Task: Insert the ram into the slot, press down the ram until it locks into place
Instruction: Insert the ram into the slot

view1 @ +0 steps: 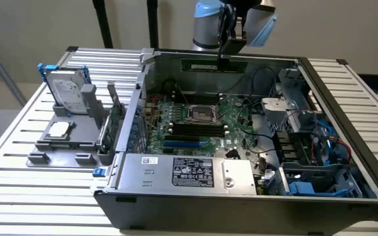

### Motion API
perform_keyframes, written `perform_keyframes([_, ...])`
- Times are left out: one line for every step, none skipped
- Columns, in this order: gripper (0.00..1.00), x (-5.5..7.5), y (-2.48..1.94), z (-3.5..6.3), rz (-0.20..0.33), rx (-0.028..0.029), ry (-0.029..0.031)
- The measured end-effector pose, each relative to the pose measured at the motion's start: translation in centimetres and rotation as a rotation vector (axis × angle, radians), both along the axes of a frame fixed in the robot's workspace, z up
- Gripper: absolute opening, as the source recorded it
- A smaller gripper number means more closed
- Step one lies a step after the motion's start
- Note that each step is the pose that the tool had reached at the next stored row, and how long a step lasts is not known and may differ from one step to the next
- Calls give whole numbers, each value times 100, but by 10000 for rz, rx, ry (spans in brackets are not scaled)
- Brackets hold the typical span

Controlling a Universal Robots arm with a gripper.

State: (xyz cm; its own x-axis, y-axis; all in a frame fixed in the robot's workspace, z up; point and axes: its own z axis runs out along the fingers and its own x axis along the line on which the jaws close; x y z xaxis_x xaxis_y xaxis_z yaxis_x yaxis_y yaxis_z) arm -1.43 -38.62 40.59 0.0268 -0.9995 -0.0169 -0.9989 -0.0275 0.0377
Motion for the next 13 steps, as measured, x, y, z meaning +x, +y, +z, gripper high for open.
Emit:
perform_keyframes([13,0,0,0,0,0,0])
perform_keyframes([13,0,0,0,0,-1,0])
perform_keyframes([13,0,0,0,0,0,0])
perform_keyframes([13,0,0,0,0,0,0])
perform_keyframes([13,0,0,0,0,-1,0])
perform_keyframes([13,0,0,0,0,0,0])
perform_keyframes([13,0,0,0,0,0,0])
perform_keyframes([13,0,0,0,0,-1,0])
perform_keyframes([13,0,0,0,0,-1,0])
perform_keyframes([13,0,0,0,0,-1,0])
perform_keyframes([13,0,0,-1,0,-1,4])
perform_keyframes([13,-2,0,-10,-1,-6,5])
perform_keyframes([13,-7,0,-27,-1,-12,5])
